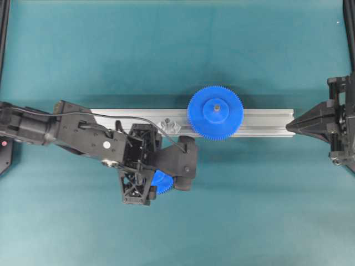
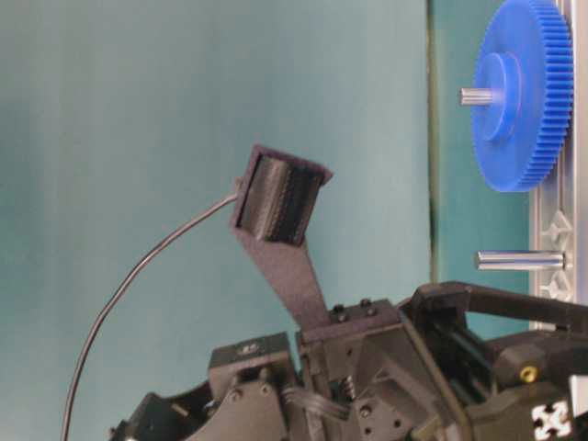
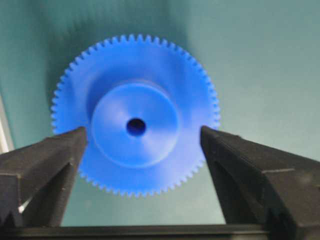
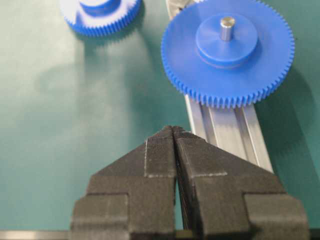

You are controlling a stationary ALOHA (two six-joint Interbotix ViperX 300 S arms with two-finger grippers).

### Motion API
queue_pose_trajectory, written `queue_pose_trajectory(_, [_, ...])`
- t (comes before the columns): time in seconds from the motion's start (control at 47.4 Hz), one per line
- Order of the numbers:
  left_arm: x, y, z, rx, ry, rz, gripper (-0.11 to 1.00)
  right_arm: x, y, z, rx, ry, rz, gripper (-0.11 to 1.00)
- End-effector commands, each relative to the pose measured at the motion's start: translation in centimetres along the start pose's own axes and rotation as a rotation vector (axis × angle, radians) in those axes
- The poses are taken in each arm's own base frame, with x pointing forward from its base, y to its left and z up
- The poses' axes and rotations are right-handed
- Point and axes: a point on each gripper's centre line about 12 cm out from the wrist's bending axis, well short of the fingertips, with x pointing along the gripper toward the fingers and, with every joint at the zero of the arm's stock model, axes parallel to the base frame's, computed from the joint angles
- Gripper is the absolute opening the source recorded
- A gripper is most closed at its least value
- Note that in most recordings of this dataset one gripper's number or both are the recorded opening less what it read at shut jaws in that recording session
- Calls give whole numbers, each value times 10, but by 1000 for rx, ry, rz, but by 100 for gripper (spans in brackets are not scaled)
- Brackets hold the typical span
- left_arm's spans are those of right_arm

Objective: Find the location of the shaft and insert the small gear.
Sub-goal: 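Lower the left gripper and close it on the small blue gear's hub, then lift the small blue gear and tilt it upright with the left gripper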

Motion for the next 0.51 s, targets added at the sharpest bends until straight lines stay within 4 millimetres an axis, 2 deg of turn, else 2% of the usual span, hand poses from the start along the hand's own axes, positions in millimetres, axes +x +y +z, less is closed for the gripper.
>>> queue_pose_trajectory(0.0, [-9, -1, 11, 6, -37, 0, 93, 0, 0, 4, 9, -11, -1, 3])
queue_pose_trajectory(0.486, [0, 1, 9, -4, 1, 3, 93, 0, 0, 5, 9, -13, -1, 3])
